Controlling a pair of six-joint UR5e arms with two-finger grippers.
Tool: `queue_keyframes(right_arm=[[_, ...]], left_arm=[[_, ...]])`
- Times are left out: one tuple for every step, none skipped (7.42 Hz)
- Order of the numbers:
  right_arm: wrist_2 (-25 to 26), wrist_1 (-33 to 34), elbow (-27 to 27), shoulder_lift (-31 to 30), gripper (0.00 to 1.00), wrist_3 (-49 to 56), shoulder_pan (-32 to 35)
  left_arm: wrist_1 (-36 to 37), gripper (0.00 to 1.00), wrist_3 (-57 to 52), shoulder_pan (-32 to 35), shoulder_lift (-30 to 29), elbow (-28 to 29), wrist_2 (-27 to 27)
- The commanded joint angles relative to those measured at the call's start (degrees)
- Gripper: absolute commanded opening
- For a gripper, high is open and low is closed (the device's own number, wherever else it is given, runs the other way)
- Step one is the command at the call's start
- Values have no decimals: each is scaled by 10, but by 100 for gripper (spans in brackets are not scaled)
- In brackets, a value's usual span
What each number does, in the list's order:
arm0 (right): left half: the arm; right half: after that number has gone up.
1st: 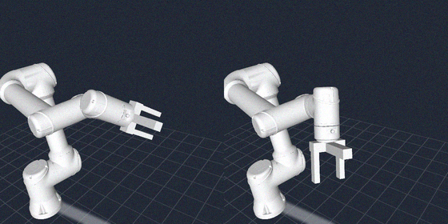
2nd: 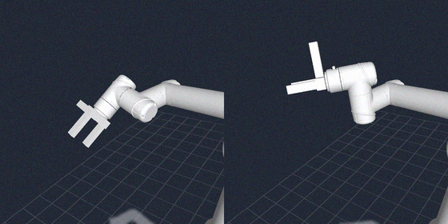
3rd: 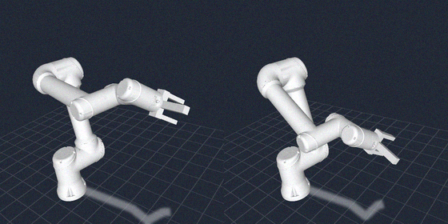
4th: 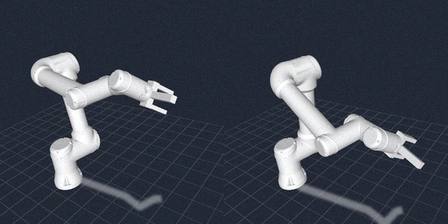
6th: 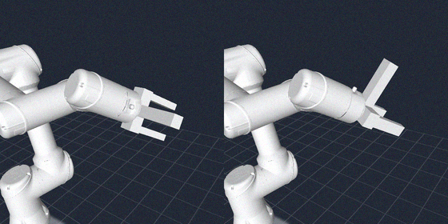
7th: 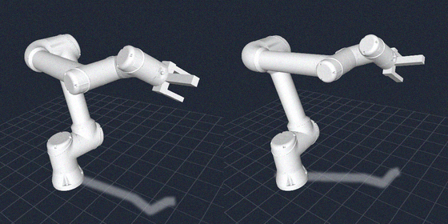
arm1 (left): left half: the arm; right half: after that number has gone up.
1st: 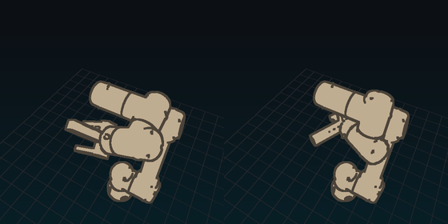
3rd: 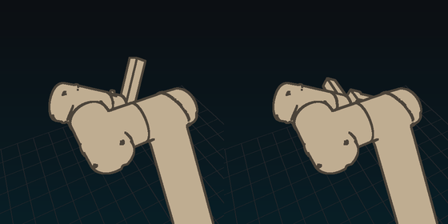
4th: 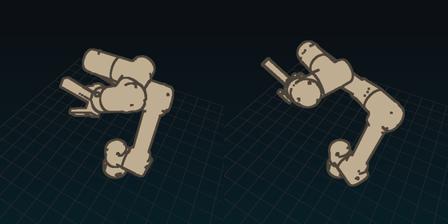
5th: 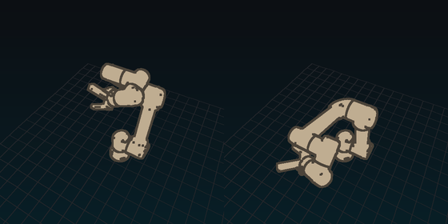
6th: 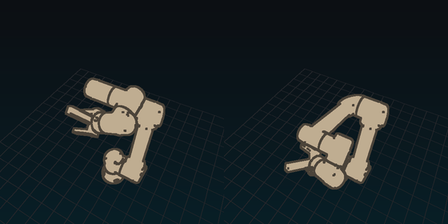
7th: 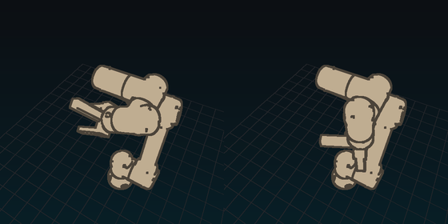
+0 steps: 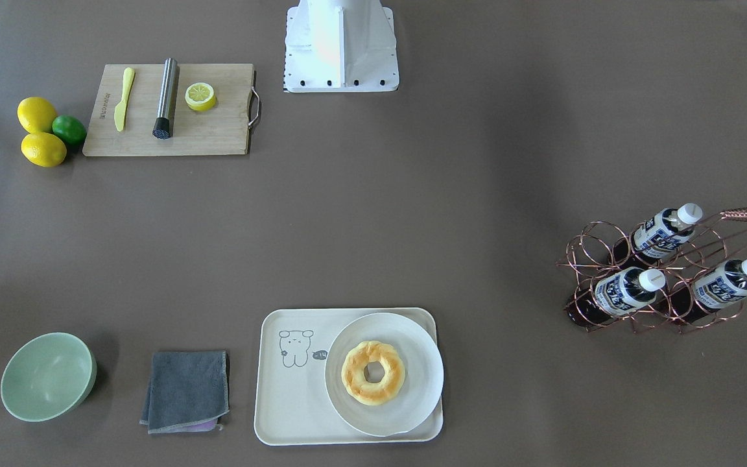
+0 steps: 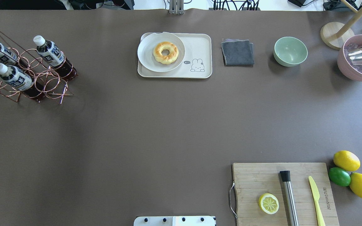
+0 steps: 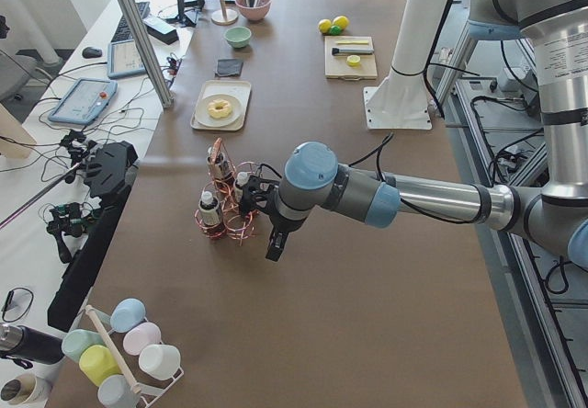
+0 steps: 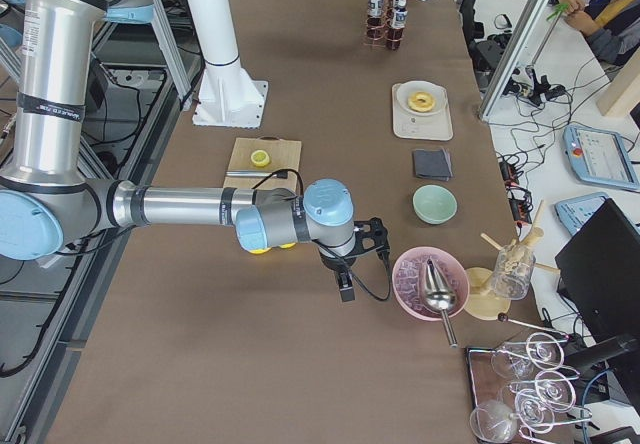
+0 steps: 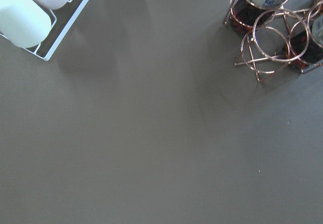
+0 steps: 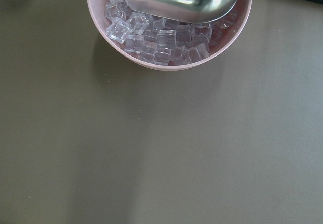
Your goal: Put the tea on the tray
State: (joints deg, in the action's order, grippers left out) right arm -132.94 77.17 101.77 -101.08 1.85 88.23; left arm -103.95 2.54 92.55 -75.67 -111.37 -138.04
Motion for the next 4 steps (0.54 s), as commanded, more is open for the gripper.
queue_keyframes(right_arm=[[0, 0, 2, 0, 100, 0, -1], [0, 0, 1, 0, 100, 0, -2], [0, 0, 1, 0, 100, -1, -3], [0, 0, 1, 0, 100, 0, -3]], left_arm=[[-131, 97, 192, -100, -32, 0, 7], [-130, 97, 220, -131, -63, 5, 28], [-131, 97, 230, -161, -81, 5, 70], [-131, 97, 231, -181, -102, 12, 101]])
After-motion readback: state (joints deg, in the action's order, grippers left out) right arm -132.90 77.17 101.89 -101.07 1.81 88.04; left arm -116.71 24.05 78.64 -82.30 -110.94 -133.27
